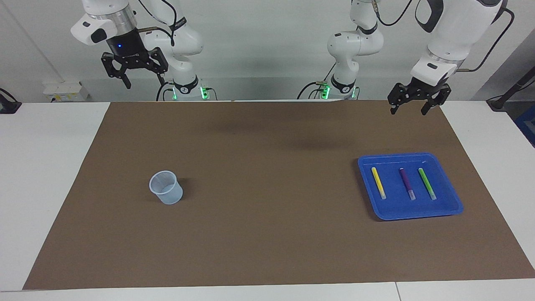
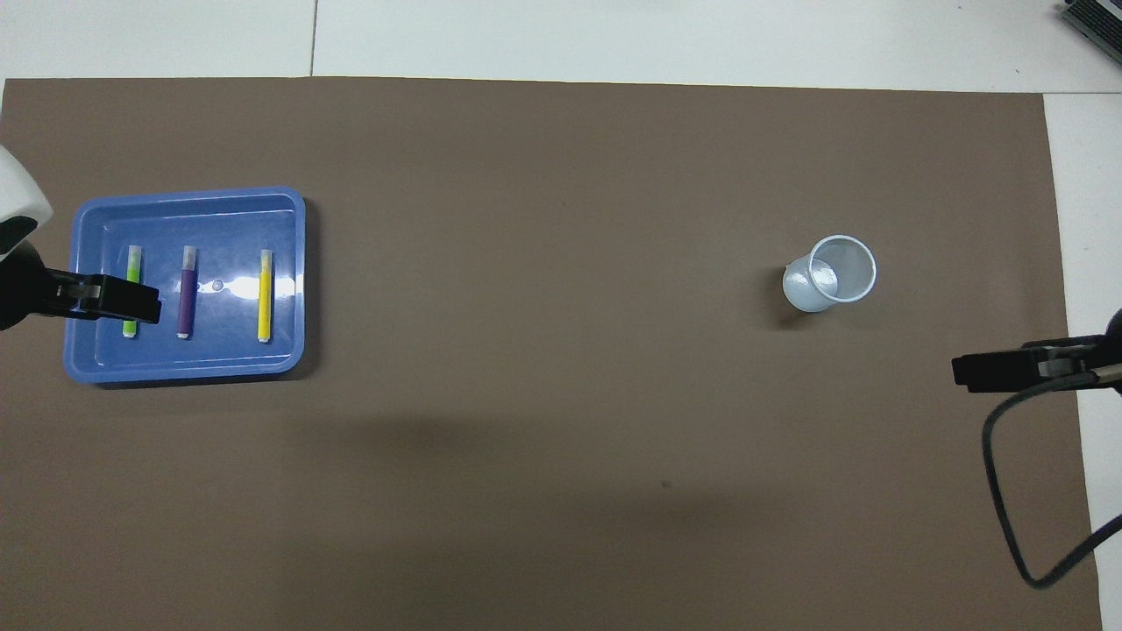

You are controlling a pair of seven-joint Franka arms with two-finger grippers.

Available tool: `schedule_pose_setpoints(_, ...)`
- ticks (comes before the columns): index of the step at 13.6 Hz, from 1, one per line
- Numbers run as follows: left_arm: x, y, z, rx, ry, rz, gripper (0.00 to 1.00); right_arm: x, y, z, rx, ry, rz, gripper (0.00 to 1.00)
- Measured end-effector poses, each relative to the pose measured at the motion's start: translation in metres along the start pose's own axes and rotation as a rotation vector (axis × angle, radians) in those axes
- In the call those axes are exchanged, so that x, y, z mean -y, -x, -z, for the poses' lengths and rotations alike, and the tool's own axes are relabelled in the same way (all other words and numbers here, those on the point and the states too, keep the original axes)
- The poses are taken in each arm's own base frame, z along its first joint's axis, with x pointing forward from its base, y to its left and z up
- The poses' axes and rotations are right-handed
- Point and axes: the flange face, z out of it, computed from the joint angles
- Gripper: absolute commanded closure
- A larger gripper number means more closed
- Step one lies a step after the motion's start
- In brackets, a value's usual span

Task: Transfer and insert pens with both arms
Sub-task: 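Move the left gripper over the yellow pen in the blue tray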

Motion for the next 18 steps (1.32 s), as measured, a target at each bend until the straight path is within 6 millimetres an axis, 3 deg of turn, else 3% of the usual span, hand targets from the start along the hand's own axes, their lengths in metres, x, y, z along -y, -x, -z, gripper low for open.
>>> schedule_pose_setpoints(10,0.001,0.001,-0.001,0.007,0.001,0.002,0.00,-0.001,0.001,-0.001,0.007,0.000,-0.002,0.00)
schedule_pose_setpoints(18,0.017,0.010,-0.007,0.048,0.004,0.032,0.00,-0.011,0.003,-0.002,0.022,-0.002,-0.021,0.00)
